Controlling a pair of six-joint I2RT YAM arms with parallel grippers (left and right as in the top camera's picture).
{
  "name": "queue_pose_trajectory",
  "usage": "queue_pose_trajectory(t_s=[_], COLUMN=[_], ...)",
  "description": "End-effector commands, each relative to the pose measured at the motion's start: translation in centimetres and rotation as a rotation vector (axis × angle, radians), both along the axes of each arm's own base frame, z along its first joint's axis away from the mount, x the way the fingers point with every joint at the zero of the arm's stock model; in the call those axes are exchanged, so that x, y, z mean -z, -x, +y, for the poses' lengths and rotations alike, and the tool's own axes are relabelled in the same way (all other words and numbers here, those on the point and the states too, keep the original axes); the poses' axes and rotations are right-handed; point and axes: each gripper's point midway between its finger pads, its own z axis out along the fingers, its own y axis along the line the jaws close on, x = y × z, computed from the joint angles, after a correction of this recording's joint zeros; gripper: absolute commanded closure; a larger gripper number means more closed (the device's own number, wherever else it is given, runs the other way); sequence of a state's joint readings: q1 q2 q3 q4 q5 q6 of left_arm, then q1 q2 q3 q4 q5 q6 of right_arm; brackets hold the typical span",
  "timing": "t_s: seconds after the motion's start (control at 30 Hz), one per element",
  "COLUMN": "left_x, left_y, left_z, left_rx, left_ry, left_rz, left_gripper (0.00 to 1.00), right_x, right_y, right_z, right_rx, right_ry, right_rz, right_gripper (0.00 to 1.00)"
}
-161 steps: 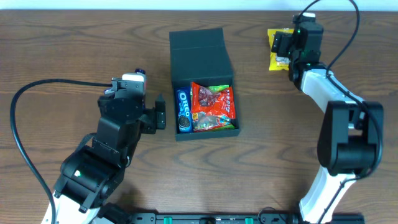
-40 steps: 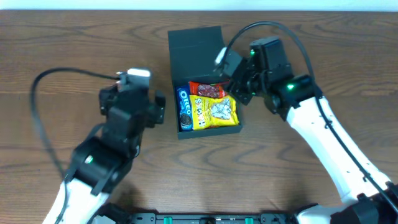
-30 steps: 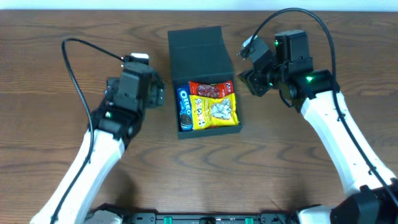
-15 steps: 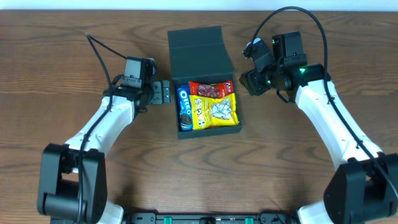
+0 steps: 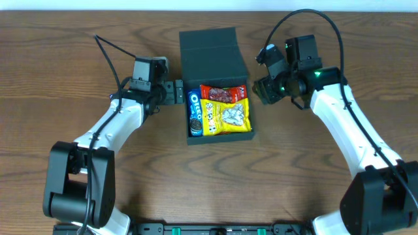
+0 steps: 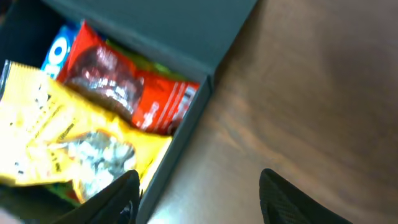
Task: Pack container
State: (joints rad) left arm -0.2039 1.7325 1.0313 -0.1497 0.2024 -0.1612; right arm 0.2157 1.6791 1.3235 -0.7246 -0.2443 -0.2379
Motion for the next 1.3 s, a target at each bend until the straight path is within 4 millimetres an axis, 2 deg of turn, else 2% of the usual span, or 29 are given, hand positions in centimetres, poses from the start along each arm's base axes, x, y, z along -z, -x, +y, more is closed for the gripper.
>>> queue_pose_trajectory(t_s=[0.0, 0.07, 0.17, 0.33, 0.57, 0.8, 1.03, 1.1, 1.27], left_x=[-0.4, -0.5, -0.5, -0.5, -0.5, -0.5, -0.5, -0.8, -3.9], left_y=[-0.5, -0.6, -0.6, -0.6, -0.6, -0.6, -0.7, -0.8, -0.9], left_z=[-1.2, -1.2, -1.2, -1.2, -1.2, -1.2, -0.9, 0.2, 2.7], left_rx=[0.021, 0.021, 0.021, 0.021, 0.021, 0.021, 0.017, -0.009, -0.063], left_ry=[0.031, 0.033, 0.033, 0.033, 0.033, 0.033, 0.018, -0.04, -0.171], left_rz=[-0.011, -0.017, -0.019, -0.018, -0.018, -0.018, -0.022, -0.035, -0.107], left_gripper=[0.05, 0.05, 0.05, 0.05, 0.05, 0.05, 0.05, 0.05, 0.05], right_x=[1.2, 2.4, 3.9, 7.0, 9.0, 9.1, 9.1, 9.1, 8.2], right_y=[0.8, 2.0, 3.8, 7.4, 9.2, 9.9, 9.5, 9.1, 7.8], right_z=[-1.3, -3.0, -3.2, -1.5, -0.5, 1.3, 1.3, 0.6, 0.0], right_rx=[0.084, 0.152, 0.182, 0.138, 0.179, 0.139, 0.139, 0.155, 0.184], right_ry=[0.033, 0.107, 0.112, 0.058, 0.044, 0.054, 0.068, 0.102, 0.096], right_rz=[0.07, 0.13, 0.208, 0.331, 0.389, 0.383, 0.359, 0.341, 0.307], right_gripper=[0.39, 0.37, 0.36, 0.37, 0.37, 0.34, 0.31, 0.29, 0.28])
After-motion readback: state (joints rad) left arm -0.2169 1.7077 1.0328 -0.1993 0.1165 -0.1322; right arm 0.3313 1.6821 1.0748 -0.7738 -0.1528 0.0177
